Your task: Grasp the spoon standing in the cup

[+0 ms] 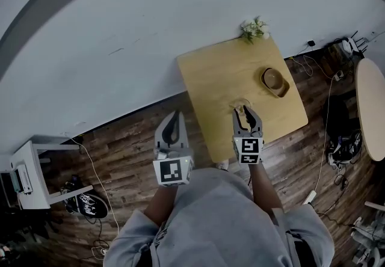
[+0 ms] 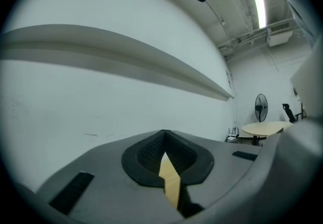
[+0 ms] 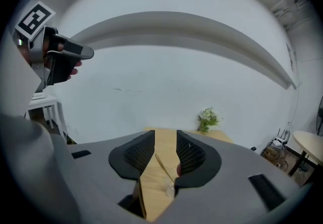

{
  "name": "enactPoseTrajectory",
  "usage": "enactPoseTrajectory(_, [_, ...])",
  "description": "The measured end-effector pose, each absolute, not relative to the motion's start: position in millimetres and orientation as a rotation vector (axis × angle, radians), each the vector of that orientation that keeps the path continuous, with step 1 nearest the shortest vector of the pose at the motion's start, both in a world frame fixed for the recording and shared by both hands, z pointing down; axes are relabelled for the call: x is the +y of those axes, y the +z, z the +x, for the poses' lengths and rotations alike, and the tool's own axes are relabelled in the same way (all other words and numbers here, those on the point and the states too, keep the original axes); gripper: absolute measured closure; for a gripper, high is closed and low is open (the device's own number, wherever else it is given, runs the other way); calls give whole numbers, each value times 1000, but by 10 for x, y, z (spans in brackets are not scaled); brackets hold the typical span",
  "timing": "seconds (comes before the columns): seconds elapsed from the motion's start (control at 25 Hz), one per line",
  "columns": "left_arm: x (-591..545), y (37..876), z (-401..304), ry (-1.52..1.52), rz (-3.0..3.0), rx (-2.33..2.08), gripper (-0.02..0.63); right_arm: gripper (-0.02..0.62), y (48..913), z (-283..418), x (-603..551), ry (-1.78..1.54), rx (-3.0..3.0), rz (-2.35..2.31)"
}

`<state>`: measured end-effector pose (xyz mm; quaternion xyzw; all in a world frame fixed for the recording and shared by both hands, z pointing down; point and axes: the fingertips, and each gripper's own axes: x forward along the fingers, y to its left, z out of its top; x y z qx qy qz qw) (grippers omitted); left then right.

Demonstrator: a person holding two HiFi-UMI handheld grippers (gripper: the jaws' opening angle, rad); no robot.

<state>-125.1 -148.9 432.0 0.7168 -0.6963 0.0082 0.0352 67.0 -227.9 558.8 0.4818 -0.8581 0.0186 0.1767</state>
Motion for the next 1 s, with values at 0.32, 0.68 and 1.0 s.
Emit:
enactPoseTrajectory(0.32, [-1453,4292,-1401,28,2114,-2244,606,472,5992,539,-2340,105,-2396,1226])
enactPoseTrajectory(0.68, [-1374,4358,-1502,29,1993,-2301,606,472,6242,473,-2418,117,-2354,1124])
enactPoseTrajectory(1.0, [-1260,4447,-1611,64,1919,-2359,606,489,6518,488,-2472,103,-2291,1061])
